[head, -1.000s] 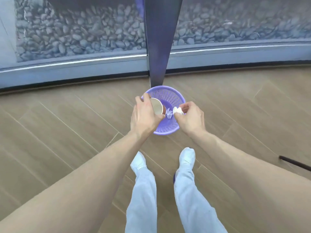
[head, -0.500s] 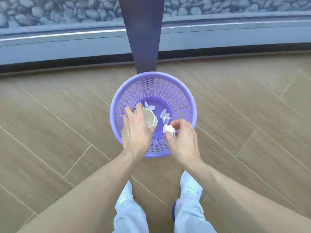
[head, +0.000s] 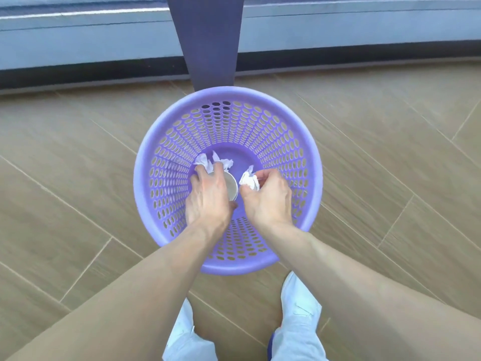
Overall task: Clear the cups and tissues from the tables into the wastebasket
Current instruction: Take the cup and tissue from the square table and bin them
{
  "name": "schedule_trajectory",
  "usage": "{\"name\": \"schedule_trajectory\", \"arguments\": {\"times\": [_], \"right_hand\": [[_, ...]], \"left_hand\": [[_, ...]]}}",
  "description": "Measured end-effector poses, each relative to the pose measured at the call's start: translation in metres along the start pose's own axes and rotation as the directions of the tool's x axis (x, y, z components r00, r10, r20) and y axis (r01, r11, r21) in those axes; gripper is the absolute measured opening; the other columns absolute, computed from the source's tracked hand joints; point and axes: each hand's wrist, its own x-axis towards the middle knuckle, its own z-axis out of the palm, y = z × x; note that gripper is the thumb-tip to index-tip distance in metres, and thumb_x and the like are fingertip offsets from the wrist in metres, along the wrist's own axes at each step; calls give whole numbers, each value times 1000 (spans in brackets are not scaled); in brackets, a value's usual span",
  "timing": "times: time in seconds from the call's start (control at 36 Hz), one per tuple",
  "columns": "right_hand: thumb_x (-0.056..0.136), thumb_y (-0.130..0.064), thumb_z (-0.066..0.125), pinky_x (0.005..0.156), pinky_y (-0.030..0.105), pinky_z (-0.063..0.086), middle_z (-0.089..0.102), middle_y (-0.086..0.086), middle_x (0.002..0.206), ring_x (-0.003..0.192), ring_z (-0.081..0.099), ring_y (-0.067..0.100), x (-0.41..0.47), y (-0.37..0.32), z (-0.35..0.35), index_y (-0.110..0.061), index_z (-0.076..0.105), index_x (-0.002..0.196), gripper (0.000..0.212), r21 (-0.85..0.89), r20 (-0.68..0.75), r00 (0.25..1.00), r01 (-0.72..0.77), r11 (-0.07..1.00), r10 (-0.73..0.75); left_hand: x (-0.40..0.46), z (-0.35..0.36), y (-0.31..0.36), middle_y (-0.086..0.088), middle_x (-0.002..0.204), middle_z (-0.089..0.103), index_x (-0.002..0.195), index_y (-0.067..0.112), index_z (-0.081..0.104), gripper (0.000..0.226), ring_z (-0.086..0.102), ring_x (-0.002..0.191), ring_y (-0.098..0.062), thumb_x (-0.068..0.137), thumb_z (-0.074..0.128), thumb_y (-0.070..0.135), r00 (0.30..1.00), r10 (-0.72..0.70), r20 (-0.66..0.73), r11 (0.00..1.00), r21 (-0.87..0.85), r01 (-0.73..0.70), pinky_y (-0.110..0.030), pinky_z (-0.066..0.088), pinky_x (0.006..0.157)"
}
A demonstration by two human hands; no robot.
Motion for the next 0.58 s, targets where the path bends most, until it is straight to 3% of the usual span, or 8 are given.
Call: {"name": "schedule_trajectory", "arguments": {"times": [0.11, 0.19, 0.28, 0.42, 0.58], "right_hand": [[85, -24, 69, 100, 31, 36, 51, 11, 135, 127, 49, 28, 1, -4, -3, -14, 44, 134, 57, -46, 73, 997, -28, 999, 32], [84, -17, 66, 98, 33, 38, 48, 12, 137, 127, 48, 29, -7, -4, -8, -13, 43, 135, 56, -79, 102, 993, -51, 996, 59], [85, -14, 64, 99, 33, 38, 48, 10, 137, 126, 49, 28, -19, -4, -16, -14, 44, 135, 54, -92, 118, 991, -57, 994, 68], [85, -14, 62, 102, 29, 35, 52, 8, 137, 128, 49, 24, -46, -12, -38, -14, 46, 132, 50, -79, 128, 988, -77, 994, 86], [85, -16, 61, 100, 29, 39, 58, 4, 134, 126, 53, 22, -94, -44, -87, -15, 52, 129, 45, -46, 112, 990, -81, 996, 86]], "left_hand": [[4, 0, 3, -20, 131, 39, 145, 14, 26, 76, 48, 117, -40, 83, 69, 27, 999, 15, 50, 1000, 11, -16, -45, 42, 73], [0, -3, 4, -21, 135, 38, 149, 10, 20, 87, 46, 122, -40, 81, 71, 24, 995, -7, 103, 1000, 2, 7, -48, 45, 83], [-9, -11, 5, -19, 136, 38, 143, 8, 26, 85, 43, 126, -38, 77, 76, 24, 994, -29, 103, 999, -22, 32, -47, 46, 86], [-36, -42, 8, -17, 130, 42, 133, 7, 36, 61, 42, 125, -36, 81, 68, 13, 1000, 13, -13, 999, -30, -13, -45, 45, 90], [-79, -107, 17, -14, 122, 49, 118, 10, 49, 37, 51, 112, -34, 82, 59, 11, 998, -13, -67, 974, -225, -2, -42, 41, 90]]}}
